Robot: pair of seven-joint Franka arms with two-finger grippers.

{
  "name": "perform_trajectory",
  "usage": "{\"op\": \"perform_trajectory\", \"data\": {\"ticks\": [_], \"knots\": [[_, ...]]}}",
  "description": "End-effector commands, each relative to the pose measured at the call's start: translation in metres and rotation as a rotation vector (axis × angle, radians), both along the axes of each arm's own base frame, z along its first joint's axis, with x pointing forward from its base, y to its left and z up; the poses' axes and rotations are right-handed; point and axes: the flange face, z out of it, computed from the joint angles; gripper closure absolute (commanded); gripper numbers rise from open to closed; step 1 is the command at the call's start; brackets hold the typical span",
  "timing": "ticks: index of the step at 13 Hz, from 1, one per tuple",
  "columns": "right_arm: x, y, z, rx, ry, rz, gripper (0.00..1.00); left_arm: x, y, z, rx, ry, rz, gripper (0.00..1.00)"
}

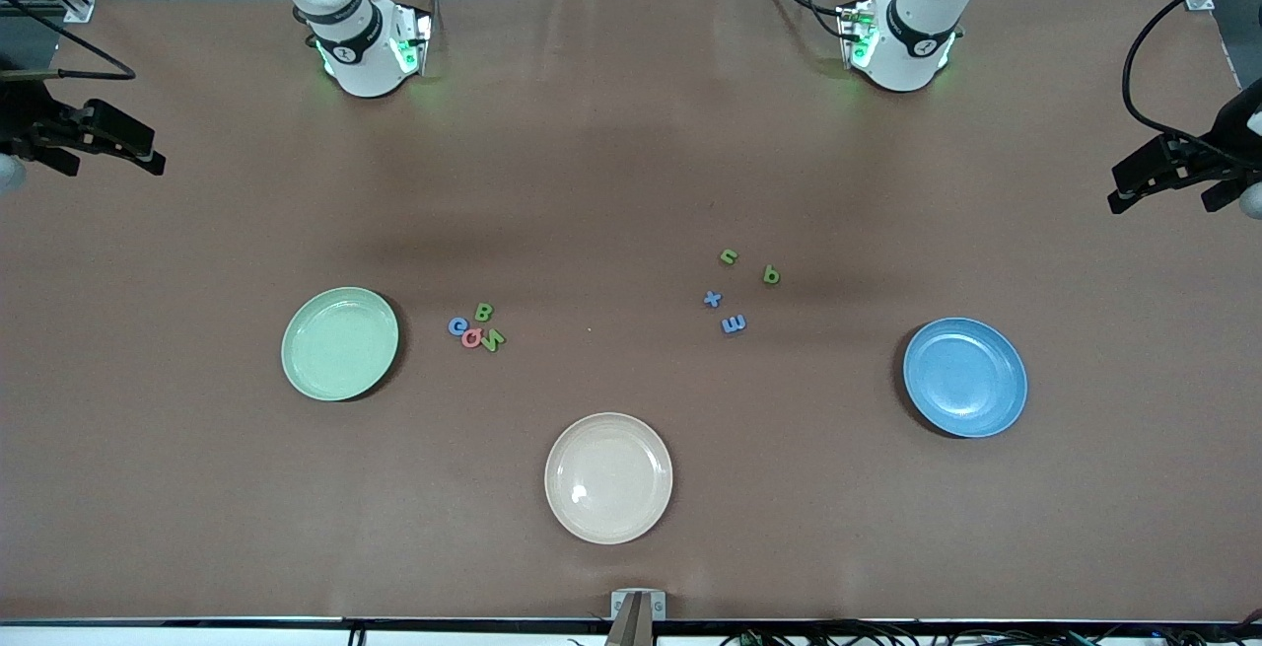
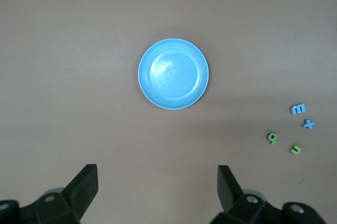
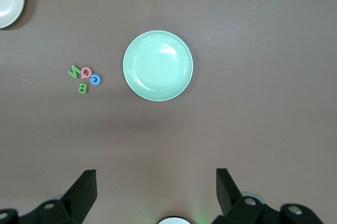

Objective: Sort upper and lower case letters into plates

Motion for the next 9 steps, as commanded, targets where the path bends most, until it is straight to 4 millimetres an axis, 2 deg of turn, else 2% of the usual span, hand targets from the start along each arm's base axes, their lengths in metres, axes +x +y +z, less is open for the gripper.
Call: {"op": "perform_trajectory", "data": {"ticks": [1, 4, 5, 7, 9], "knots": [[-0.009, -0.002, 0.002, -0.001, -0.003, -0.002, 0.0, -0.004, 0.001, 0.005, 0.008, 0.008, -0.022, 0.0], [-0.009, -0.002, 0.002, -0.002, -0.005, -0.002, 0.0, 0.0, 0.002, 0.011, 0.008, -0.006, -0.016, 0.0], [-0.008, -0.002, 0.002, -0.002, -0.005, -0.002, 0.0, 0.0, 0.001, 0.004, 0.007, 0.012, -0.025, 0.0], [-0.008, -0.003, 0.005, -0.003, -0.008, -0.003, 0.0, -0.002, -0.021, -0.025, -0.013, 0.074, -0.029, 0.0], [-0.007, -0.006, 0.007, -0.003, -0.013, -0.006, 0.0, -0.004, -0.057, -0.057, -0.014, 0.105, -0.012, 0.0]]}}
